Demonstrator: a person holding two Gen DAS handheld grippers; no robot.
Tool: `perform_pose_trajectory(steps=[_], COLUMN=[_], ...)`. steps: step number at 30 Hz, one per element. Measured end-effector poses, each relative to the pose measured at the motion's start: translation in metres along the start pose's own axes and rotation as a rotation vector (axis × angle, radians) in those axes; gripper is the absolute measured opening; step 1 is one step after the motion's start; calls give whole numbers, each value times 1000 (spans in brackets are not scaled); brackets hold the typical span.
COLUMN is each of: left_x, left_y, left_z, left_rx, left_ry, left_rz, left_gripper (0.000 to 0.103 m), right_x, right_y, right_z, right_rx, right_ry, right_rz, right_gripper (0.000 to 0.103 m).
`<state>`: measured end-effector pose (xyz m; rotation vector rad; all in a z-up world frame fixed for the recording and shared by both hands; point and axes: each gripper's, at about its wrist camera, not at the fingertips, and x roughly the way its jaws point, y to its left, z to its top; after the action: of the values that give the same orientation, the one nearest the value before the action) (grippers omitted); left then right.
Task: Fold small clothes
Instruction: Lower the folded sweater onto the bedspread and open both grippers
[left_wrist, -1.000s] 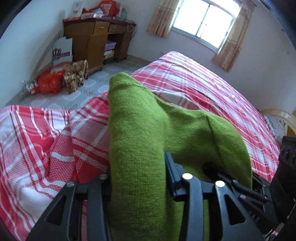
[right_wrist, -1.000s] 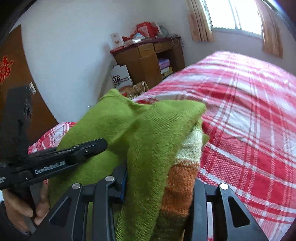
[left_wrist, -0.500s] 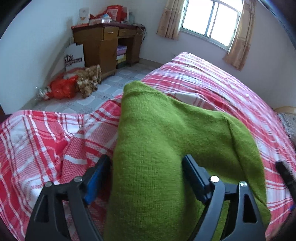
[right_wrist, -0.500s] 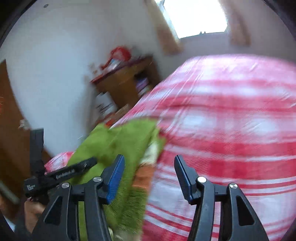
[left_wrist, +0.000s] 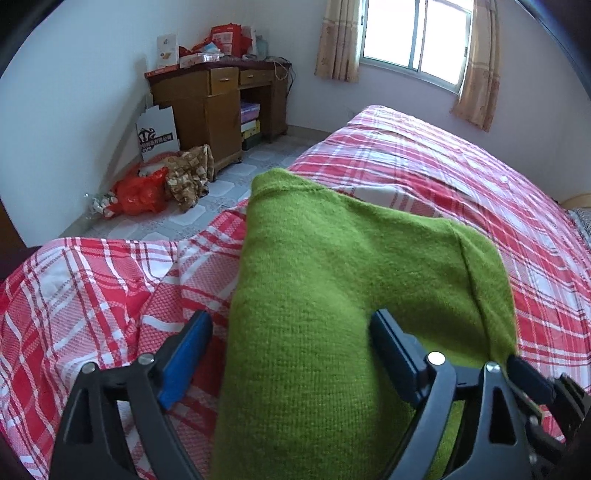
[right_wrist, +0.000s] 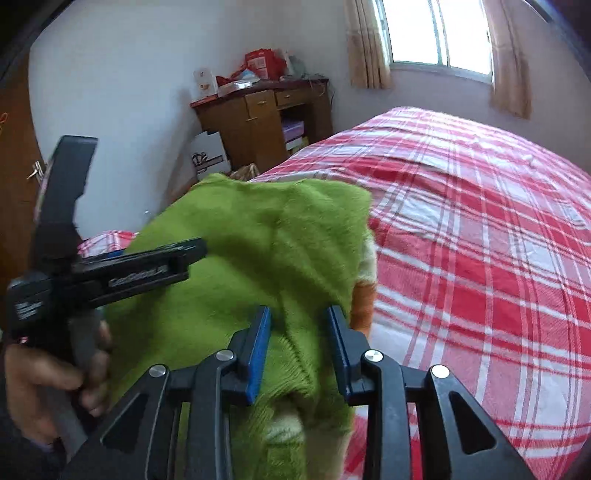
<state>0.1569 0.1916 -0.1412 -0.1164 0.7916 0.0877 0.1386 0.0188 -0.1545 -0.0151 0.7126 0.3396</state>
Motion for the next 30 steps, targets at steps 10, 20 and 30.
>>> perform_pose_trajectory(steps=[10, 20, 30], left_x=[-10, -62, -125], left_y=[-6, -1, -5], left_z=[-11, -48, -84], left_rx=[3, -25, 66], left_ry=[-28, 8, -57], left_rz=[60, 85, 130], left_gripper=[97, 101, 101], right_x=[0, -1, -33], right_y=[2, -1, -47], right_z=[-4, -5, -46], right_rx=[-14, 2, 342], right_ry=[-44, -59, -24], right_rz=[-14, 8, 83], right_gripper=[33, 34, 98])
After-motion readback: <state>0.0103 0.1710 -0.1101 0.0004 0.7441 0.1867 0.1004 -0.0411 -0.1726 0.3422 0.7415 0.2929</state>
